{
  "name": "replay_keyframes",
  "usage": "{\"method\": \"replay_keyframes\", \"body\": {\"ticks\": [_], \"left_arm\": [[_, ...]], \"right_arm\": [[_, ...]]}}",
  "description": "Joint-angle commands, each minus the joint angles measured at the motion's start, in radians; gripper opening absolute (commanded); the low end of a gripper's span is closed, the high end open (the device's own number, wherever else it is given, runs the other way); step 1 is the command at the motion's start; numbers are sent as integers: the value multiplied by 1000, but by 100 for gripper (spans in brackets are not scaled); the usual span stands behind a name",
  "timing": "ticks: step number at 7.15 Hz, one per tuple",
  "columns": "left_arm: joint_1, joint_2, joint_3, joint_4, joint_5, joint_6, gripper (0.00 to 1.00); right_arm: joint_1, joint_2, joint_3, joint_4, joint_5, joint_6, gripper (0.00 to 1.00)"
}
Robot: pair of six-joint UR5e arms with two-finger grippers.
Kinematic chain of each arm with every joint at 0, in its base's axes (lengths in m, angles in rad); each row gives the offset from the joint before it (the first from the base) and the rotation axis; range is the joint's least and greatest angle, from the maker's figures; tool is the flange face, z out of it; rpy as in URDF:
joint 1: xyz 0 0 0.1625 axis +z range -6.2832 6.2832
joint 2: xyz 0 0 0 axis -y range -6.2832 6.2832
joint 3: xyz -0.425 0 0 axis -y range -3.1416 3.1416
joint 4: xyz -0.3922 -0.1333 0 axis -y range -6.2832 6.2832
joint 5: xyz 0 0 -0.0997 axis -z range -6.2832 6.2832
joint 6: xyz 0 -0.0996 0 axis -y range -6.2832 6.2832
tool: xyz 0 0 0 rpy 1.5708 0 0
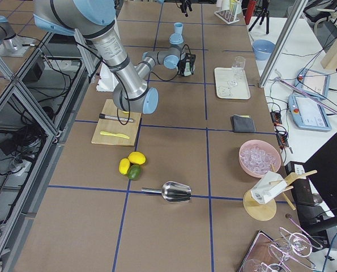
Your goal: Pour ice into bowl
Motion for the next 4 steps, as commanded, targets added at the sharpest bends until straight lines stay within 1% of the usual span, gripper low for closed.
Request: {"method": "replay_keyframes", "body": {"ticks": [1, 2, 3, 4], "left_arm": [[-1, 0, -5, -2, -1, 1, 100], [-4, 0, -6, -5, -1, 1, 100], [-7, 0, -8, -7, -1, 1, 100], [-7, 0, -8, -7, -1, 1, 100]], "right_arm": [[45, -50, 150, -86, 16, 0, 0], [82, -140, 276, -97, 21, 0, 0], [103, -267, 376, -91, 24, -1, 0], [134, -338, 430, -91, 33, -1, 0]]}}
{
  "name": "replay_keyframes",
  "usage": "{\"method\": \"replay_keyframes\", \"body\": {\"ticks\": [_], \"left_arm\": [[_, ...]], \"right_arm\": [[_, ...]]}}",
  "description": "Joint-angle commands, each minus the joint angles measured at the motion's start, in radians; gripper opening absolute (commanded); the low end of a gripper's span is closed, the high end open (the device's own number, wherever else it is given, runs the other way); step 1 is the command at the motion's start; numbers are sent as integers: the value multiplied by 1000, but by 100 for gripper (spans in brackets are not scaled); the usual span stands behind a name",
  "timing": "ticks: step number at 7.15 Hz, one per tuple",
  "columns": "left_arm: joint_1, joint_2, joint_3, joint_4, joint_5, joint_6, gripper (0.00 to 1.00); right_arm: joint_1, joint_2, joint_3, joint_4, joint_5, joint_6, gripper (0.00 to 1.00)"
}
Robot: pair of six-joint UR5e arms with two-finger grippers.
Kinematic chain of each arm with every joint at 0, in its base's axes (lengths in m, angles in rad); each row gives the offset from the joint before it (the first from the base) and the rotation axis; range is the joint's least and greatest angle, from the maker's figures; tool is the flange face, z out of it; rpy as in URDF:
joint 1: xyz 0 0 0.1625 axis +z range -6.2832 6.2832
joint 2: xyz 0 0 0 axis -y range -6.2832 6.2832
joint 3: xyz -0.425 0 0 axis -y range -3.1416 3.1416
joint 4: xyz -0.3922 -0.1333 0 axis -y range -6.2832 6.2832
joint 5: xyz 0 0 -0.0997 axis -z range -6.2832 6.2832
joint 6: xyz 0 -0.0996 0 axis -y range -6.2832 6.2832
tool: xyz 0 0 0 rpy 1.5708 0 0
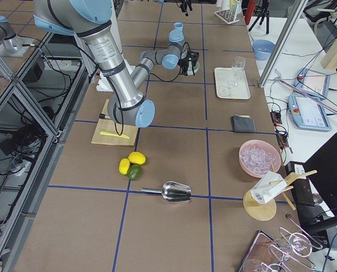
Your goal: Pour ice into bowl
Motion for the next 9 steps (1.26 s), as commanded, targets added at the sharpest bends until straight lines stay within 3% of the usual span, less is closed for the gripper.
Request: {"method": "replay_keyframes", "body": {"ticks": [1, 3, 4, 5, 8, 9], "left_arm": [[-1, -1, -1, -1, 0, 0, 100], [-1, -2, -1, -1, 1, 2, 100], [-3, -2, -1, -4, 1, 0, 100], [-3, -2, -1, -7, 1, 2, 100], [-3, -3, -1, -7, 1, 2, 100], [-3, -3, 1, -7, 1, 2, 100]], "right_arm": [[68, -199, 153, 2, 18, -10, 0], [195, -469, 216, 205, 168, -153, 0], [236, -618, 189, 375, 195, -210, 0], [279, -700, 155, 481, 230, -273, 0], [431, -829, 8, 666, 402, -430, 0], [439, -838, -15, 680, 407, -439, 0]]}}
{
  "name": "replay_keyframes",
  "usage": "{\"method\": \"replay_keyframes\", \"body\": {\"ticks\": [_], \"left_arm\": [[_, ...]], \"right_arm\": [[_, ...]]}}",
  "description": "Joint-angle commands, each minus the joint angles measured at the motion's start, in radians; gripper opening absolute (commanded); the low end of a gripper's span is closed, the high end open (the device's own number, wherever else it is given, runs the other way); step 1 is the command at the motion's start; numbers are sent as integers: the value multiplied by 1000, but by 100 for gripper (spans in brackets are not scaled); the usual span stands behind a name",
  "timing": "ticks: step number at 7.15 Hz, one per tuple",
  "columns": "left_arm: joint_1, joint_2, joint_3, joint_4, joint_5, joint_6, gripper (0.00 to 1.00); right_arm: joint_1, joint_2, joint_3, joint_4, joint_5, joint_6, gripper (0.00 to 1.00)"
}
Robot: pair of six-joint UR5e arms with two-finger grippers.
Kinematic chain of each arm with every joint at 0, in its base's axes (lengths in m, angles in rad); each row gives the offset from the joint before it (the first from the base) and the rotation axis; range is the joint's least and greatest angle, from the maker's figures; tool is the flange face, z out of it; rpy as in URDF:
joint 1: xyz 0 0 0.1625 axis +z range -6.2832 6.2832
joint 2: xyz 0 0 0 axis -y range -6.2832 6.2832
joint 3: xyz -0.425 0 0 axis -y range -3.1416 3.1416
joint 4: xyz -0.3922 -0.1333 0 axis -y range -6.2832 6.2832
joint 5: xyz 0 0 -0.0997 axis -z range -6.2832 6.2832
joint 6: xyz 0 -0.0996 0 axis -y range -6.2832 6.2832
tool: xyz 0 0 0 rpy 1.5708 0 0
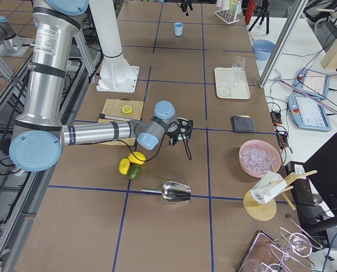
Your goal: Pour ice into bowl
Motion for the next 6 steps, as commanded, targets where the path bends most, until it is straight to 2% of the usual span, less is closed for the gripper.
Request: {"method": "replay_keyframes", "body": {"ticks": [1, 6], "left_arm": [[1, -2, 3, 0, 0, -2, 100], [-2, 0, 1, 0, 2, -2, 100]], "right_arm": [[30, -22, -86, 62, 25, -51, 0], [24, 26, -103, 70, 30, -33, 0]]}}
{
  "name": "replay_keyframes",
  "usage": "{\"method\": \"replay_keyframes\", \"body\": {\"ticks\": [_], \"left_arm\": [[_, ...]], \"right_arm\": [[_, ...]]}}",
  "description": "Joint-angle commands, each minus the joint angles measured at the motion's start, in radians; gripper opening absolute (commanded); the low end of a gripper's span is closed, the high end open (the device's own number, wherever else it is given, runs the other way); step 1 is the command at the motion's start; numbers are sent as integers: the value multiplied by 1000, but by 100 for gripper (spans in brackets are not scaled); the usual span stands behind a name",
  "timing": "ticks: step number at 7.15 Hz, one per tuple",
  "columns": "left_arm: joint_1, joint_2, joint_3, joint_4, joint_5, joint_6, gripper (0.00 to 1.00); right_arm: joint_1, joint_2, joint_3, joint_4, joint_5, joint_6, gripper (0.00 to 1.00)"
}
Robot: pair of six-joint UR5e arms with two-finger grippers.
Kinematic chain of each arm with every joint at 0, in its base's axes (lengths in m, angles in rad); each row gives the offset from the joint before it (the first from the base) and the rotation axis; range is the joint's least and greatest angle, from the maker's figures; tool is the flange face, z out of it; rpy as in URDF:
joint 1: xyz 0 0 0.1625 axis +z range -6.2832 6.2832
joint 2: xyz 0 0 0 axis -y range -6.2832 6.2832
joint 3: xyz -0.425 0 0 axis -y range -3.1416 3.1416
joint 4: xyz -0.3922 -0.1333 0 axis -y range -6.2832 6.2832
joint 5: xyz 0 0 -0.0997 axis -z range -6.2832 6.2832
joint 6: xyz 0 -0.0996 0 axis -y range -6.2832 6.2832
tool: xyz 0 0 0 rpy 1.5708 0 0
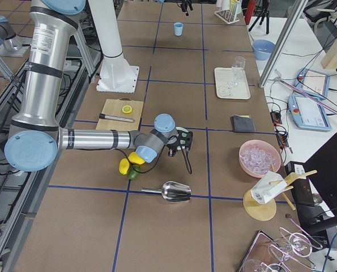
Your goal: Pour ice into bowl
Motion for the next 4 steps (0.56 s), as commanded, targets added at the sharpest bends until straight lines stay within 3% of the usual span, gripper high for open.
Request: {"method": "replay_keyframes", "body": {"ticks": [1, 4], "left_arm": [[-1, 0, 0, 0, 0, 0, 100], [-1, 0, 0, 0, 0, 0, 100]], "right_arm": [[-4, 31, -16, -11, 0, 5, 0], [-13, 64, -48, -14, 3, 3, 0]]}}
